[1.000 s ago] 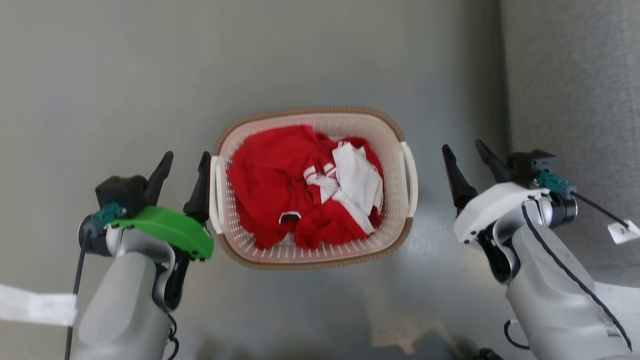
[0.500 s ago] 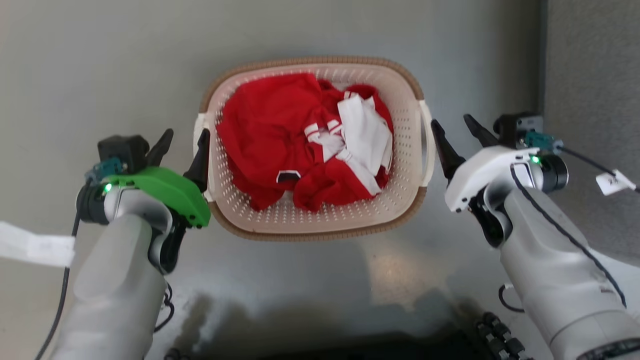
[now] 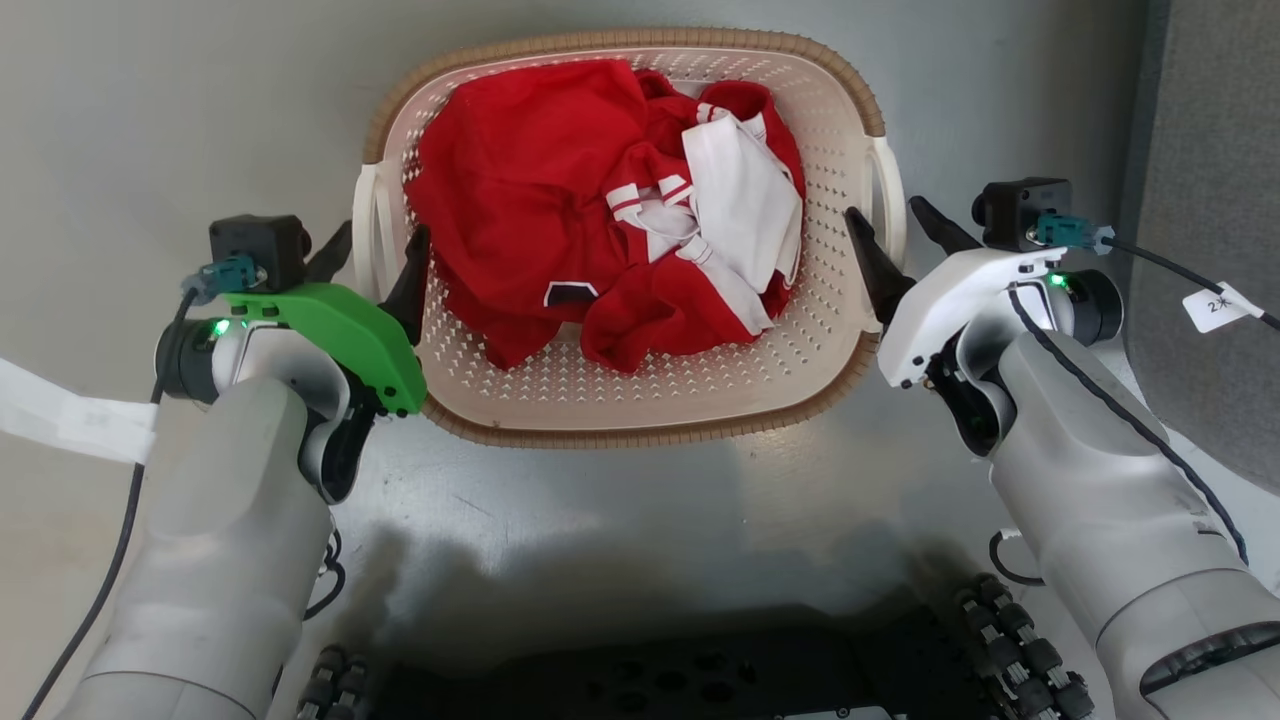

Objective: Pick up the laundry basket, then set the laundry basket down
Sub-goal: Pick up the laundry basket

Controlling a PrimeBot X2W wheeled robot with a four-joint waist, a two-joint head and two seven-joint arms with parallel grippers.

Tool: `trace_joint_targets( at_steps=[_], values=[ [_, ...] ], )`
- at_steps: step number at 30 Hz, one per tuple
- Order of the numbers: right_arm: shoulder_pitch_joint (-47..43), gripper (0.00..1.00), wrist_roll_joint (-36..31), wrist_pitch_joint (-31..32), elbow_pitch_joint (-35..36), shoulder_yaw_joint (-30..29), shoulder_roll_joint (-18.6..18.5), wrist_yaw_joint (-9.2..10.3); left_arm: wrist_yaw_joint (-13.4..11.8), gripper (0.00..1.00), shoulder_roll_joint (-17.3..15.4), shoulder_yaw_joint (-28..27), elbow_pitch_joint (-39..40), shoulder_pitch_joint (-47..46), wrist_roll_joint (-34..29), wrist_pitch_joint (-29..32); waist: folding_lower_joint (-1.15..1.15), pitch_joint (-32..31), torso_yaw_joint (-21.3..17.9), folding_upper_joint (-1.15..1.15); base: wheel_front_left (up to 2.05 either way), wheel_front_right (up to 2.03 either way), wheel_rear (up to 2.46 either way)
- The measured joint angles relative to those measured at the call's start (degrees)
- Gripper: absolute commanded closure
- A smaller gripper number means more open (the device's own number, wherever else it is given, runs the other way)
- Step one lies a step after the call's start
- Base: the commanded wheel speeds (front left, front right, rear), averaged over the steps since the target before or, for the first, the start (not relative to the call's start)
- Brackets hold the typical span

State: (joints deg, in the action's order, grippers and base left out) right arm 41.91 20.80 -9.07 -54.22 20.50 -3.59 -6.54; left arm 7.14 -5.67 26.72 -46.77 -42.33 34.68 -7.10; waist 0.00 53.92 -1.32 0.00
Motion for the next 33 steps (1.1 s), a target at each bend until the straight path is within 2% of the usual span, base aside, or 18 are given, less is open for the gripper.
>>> trace_joint_targets(
  at_steps=[2,3,4,5,6,7,8,9,10,11,33],
  values=[
    [0.21,0.16,0.70,-0.20,-0.49,0.56,-0.01,0.00,0.00,0.00,0.00,0.73,-0.79,-0.12,0.45,0.00,0.00,0.24,0.17,0.00,0.00,0.00,0.00],
    [0.40,0.16,1.04,-0.35,-0.67,0.88,-0.01,-0.01,0.00,0.00,-0.01,1.03,-1.04,-0.27,0.53,0.00,0.00,0.31,0.24,0.00,0.00,0.00,0.00],
    [0.65,0.29,1.15,-0.55,-0.82,1.20,-0.01,-0.01,0.00,0.00,0.00,1.25,-1.19,-0.49,0.74,0.00,0.00,0.36,0.29,0.00,0.00,0.00,0.00],
    [1.00,0.36,1.32,-0.77,-1.01,1.56,-0.01,-0.01,0.00,0.12,-0.01,1.46,-1.38,-0.76,1.01,-0.01,0.00,0.40,0.33,0.00,0.00,0.00,0.00],
    [1.31,0.40,1.57,-0.99,-1.13,1.90,-0.01,-0.03,0.00,0.29,-0.01,1.71,-1.65,-1.10,1.25,-0.02,0.00,0.43,0.36,0.00,0.00,0.00,0.00],
    [1.59,0.44,1.79,-1.00,-1.24,2.22,0.03,-0.24,0.00,0.51,-0.01,1.99,-1.82,-1.40,1.77,-0.05,0.00,0.45,0.38,0.00,0.00,0.00,0.00],
    [1.83,0.53,2.11,-1.21,-1.38,2.54,0.05,-0.52,0.00,0.67,-0.01,2.29,-2.01,-1.61,2.52,-0.08,0.00,0.46,0.40,0.00,0.00,0.00,0.00],
    [2.05,0.60,2.32,-1.58,-1.52,2.87,0.07,-0.52,0.00,0.95,-0.03,2.63,-2.23,-1.76,3.00,-0.09,0.00,0.45,0.41,0.00,0.00,0.00,0.00],
    [2.25,0.85,2.45,-1.96,-1.65,3.22,0.07,-0.53,0.21,1.00,0.00,3.07,-2.33,-1.79,3.23,-0.21,0.00,0.43,0.42,0.00,0.00,0.00,0.00],
    [2.40,1.00,2.55,-2.07,-1.70,3.57,0.22,-0.54,0.29,1.00,0.34,3.37,-2.34,-1.85,3.56,-0.38,0.00,0.39,0.42,0.00,0.00,0.00,0.00],
    [2.56,1.00,9.21,-3.59,-5.76,7.92,0.60,-0.51,0.24,1.00,-0.07,9.51,-6.32,-2.14,10.22,-1.08,0.00,-4.94,-0.56,0.00,0.00,0.00,0.00]
  ],
)
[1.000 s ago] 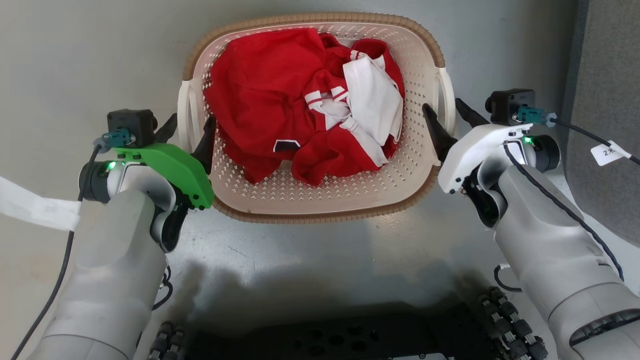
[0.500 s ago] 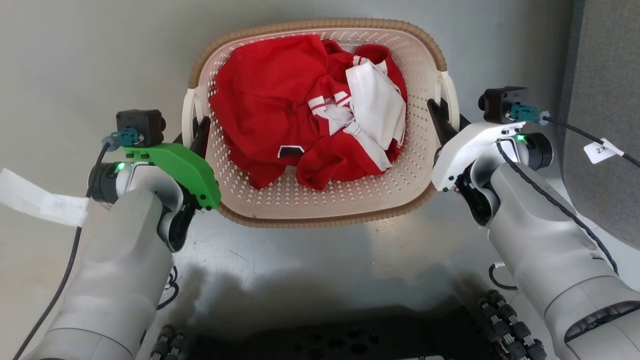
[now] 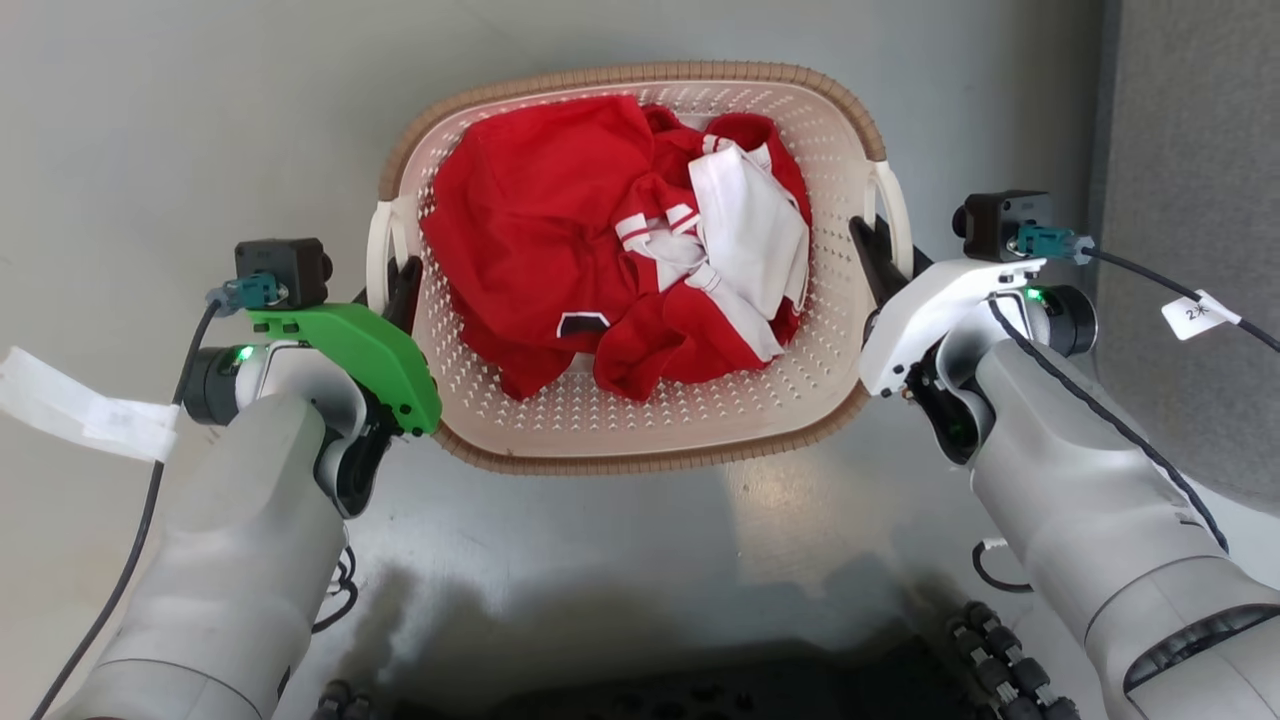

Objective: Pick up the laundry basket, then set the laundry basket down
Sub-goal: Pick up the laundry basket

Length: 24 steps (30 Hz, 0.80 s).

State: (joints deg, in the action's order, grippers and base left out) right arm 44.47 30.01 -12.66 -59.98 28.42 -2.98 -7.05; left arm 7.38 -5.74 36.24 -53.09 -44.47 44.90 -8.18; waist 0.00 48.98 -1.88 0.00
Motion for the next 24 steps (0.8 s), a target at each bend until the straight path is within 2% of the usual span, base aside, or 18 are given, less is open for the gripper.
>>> trace_joint_targets(
  at_steps=[8,14,24],
  values=[
    [-1.13,1.00,3.24,0.48,-1.31,3.26,0.05,0.00,0.00,1.00,-0.08,2.96,-1.89,0.16,1.87,2.10,0.00,-4.87,-0.30,0.00,0.00,0.00,0.00],
    [-1.65,1.00,5.91,4.20,-1.31,6.90,-0.45,0.08,0.00,1.00,-0.38,5.02,-2.78,0.98,3.81,4.36,0.00,-9.20,-0.56,0.00,0.00,0.00,0.00],
    [-1.98,1.00,9.28,9.11,-2.23,9.28,-0.38,0.09,0.00,1.00,-0.53,6.33,-3.66,3.56,7.43,6.25,0.00,-16.07,-1.09,0.00,0.00,0.00,0.00]
  ],
)
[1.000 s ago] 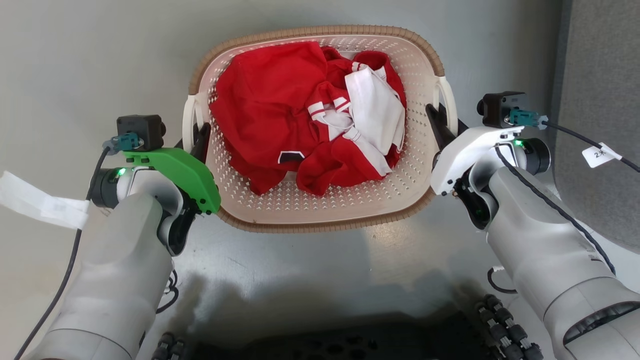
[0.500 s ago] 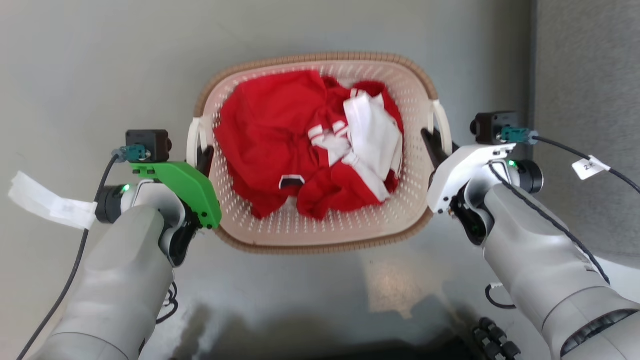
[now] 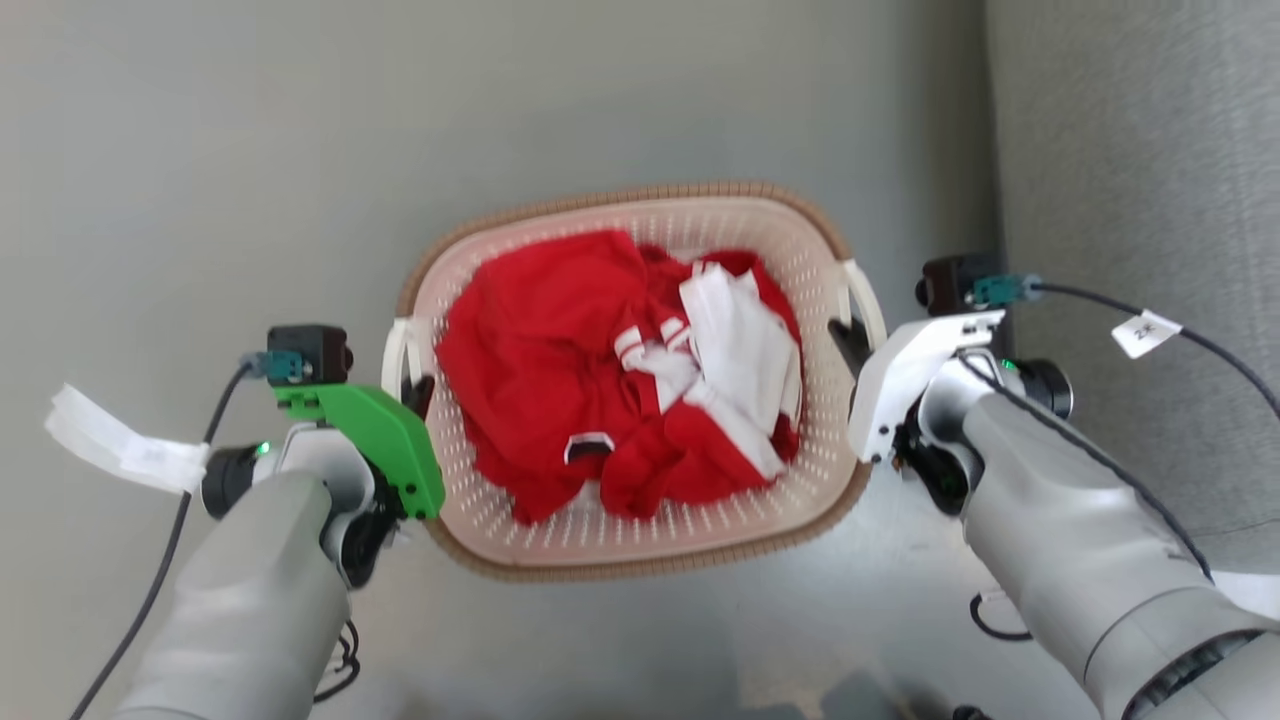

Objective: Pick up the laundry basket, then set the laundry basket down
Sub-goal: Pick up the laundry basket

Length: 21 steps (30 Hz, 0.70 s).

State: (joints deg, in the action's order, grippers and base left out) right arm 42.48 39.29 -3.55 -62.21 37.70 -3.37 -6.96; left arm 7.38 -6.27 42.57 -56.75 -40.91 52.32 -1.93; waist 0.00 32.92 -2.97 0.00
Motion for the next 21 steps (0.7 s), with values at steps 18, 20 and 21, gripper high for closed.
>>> trace_joint_targets(
  at_steps=[18,20,21],
  values=[
    [-6.51,1.00,5.86,9.16,-2.34,4.88,0.34,0.00,0.00,1.00,-0.03,4.59,-1.16,8.02,4.65,6.54,0.00,-14.88,-1.19,0.00,0.00,0.00,0.00],
    [-7.06,1.00,6.24,10.17,-2.61,5.26,0.38,-0.01,0.00,1.00,0.02,5.12,-1.34,8.76,5.35,7.42,0.00,-16.46,-1.30,0.00,0.00,0.00,0.00],
    [-7.32,1.00,6.48,10.61,-2.68,5.42,0.40,-0.01,-0.01,1.00,0.04,5.32,-1.42,9.09,5.84,7.81,0.00,-17.24,-1.35,0.00,0.00,0.00,0.00]
  ],
)
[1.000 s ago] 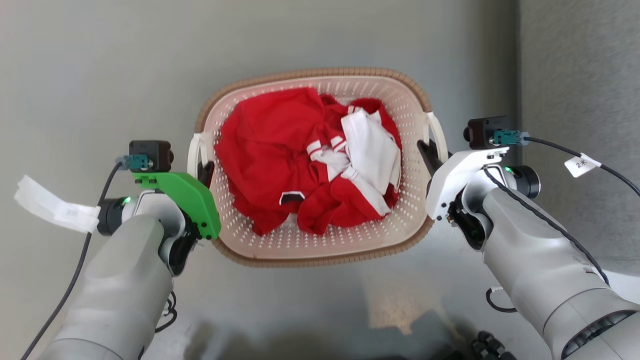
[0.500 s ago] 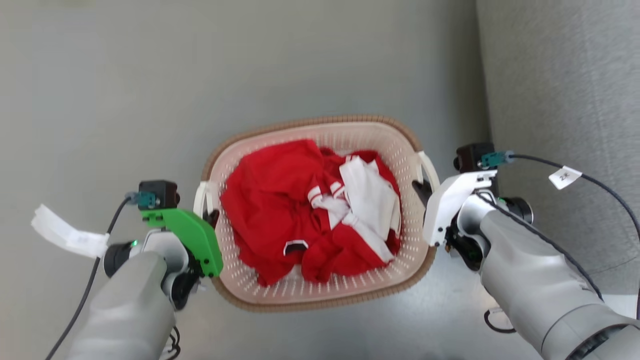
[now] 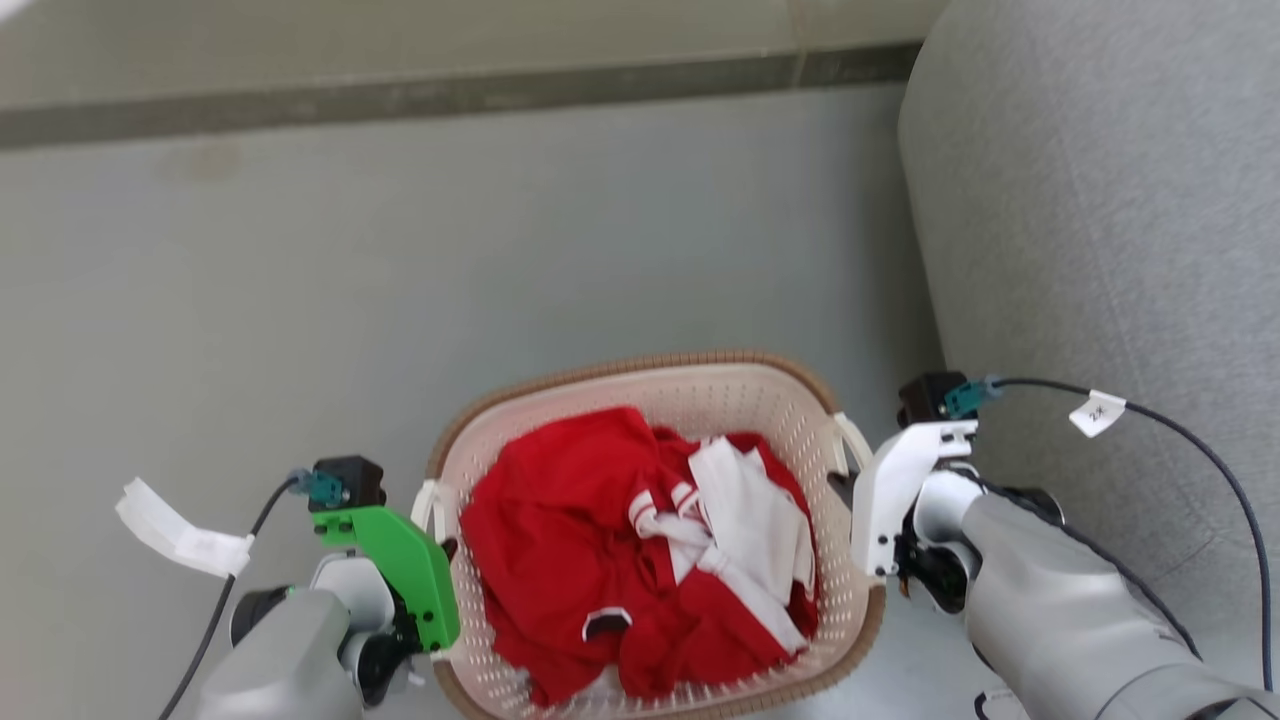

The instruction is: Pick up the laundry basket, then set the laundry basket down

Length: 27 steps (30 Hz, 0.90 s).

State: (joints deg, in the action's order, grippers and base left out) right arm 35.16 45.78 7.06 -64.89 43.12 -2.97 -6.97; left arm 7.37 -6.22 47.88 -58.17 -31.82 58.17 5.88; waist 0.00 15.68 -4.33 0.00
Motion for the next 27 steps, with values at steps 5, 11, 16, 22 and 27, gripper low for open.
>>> trace_joint_targets(
  at_steps=[5,11,16,22,27],
  values=[
    [-1.64,1.00,1.00,1.77,-0.36,0.71,0.04,0.01,0.00,1.00,0.13,0.66,-0.31,1.71,1.55,1.69,0.00,-3.95,-0.22,0.00,0.00,0.00,0.00],
    [-5.19,1.00,3.22,5.22,-0.78,1.85,0.10,0.01,0.01,1.00,0.58,1.55,-1.29,4.88,3.04,4.95,0.00,-8.60,-0.46,0.00,0.00,0.00,0.00],
    [-5.75,1.00,3.86,6.89,-0.87,2.46,0.11,0.01,0.00,1.00,0.77,1.78,-1.90,5.52,4.37,6.54,0.00,-11.66,-0.65,0.00,0.00,0.00,0.00],
    [-5.75,1.00,4.24,8.15,-0.82,2.99,0.13,0.02,0.01,1.00,0.77,1.98,-2.40,5.50,4.74,8.50,0.00,-13.27,-1.04,0.00,0.00,0.00,0.00],
    [-5.72,1.00,4.82,8.76,-0.88,3.25,0.08,0.08,0.01,1.00,0.75,2.15,-2.35,5.46,5.11,9.17,0.00,-13.37,-1.24,0.00,0.00,0.00,0.00]
  ],
)
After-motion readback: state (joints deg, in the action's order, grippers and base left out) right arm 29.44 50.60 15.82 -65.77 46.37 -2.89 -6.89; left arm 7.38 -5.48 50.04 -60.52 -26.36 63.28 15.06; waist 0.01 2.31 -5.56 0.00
